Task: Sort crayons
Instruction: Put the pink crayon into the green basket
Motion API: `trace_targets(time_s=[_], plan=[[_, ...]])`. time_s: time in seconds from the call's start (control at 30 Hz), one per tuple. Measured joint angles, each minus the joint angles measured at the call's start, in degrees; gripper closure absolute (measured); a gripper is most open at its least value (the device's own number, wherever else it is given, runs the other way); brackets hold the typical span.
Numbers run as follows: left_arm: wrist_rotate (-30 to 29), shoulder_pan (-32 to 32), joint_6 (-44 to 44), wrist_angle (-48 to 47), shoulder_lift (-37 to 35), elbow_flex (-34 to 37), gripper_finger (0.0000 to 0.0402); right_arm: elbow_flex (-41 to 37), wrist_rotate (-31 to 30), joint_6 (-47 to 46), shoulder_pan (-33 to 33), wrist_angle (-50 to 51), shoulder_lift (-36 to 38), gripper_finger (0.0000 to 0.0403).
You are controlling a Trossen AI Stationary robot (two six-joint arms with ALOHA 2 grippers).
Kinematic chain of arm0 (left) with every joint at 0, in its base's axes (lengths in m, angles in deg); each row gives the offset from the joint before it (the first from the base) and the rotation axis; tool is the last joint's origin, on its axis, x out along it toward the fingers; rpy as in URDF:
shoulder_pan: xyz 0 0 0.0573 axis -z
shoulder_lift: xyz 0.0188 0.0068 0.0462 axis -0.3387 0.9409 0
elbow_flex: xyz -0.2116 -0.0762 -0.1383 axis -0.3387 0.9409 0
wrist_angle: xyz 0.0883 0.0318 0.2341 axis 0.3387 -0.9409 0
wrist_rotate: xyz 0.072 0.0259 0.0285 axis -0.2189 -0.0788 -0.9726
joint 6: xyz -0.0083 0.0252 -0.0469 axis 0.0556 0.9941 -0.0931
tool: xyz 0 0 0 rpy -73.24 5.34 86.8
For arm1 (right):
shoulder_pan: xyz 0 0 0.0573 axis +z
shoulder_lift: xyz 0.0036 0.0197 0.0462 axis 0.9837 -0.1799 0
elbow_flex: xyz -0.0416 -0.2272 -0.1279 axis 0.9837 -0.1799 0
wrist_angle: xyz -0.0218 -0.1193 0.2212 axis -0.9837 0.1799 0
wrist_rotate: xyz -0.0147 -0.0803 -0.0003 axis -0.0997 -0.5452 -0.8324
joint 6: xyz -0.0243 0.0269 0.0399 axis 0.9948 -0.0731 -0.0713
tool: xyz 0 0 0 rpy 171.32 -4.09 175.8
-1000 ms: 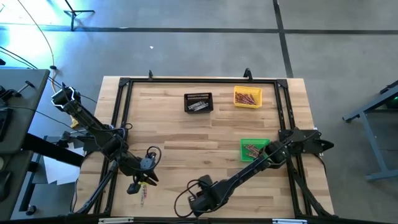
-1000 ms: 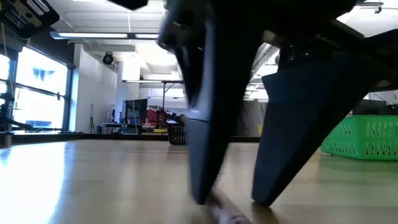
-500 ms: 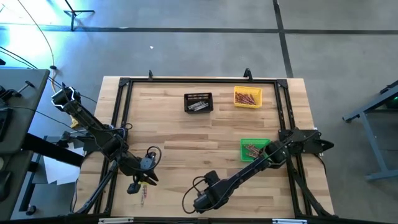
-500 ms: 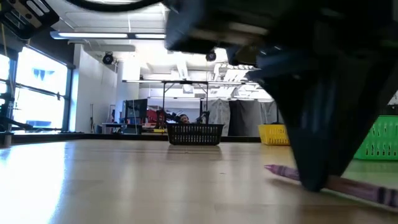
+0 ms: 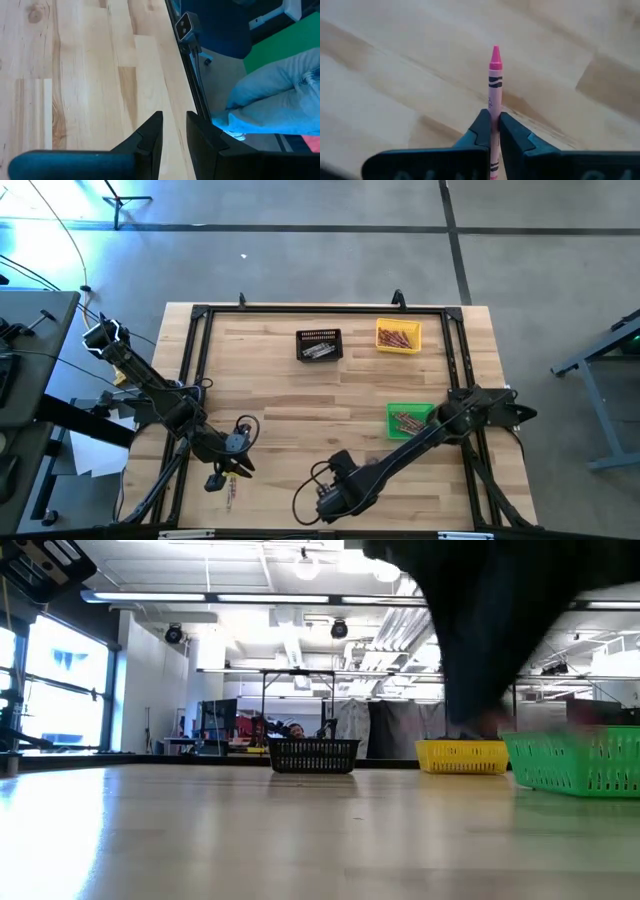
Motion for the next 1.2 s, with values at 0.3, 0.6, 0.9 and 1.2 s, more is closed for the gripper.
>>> trace_targets(time_s=[0.3, 0.6, 0.9, 1.2], plan=[[-1.8, 0.0, 0.5, 0.0, 0.0, 0.0, 0.0330, 0.1, -6.4, 7.8, -0.1, 12.7, 6.2, 0.0398], [-5.5, -2.3, 4.0, 0.0, 0.0, 0.0, 0.0330, -16.6, -9.8, 15.5, -4.4, 11.8, 19.7, 0.0398], [-5.7, -7.3, 4.1, 0.0, 0.0, 0.0, 0.0330, -52.9, -15.4, 5.2, -3.1, -8.6, 50.0, 0.0398], [-6.0, -13.4, 3.5, 1.4, 0.0, 0.0, 0.0330, -75.2, -12.4, -0.9, -2.4, -17.5, 64.9, 0.0398]])
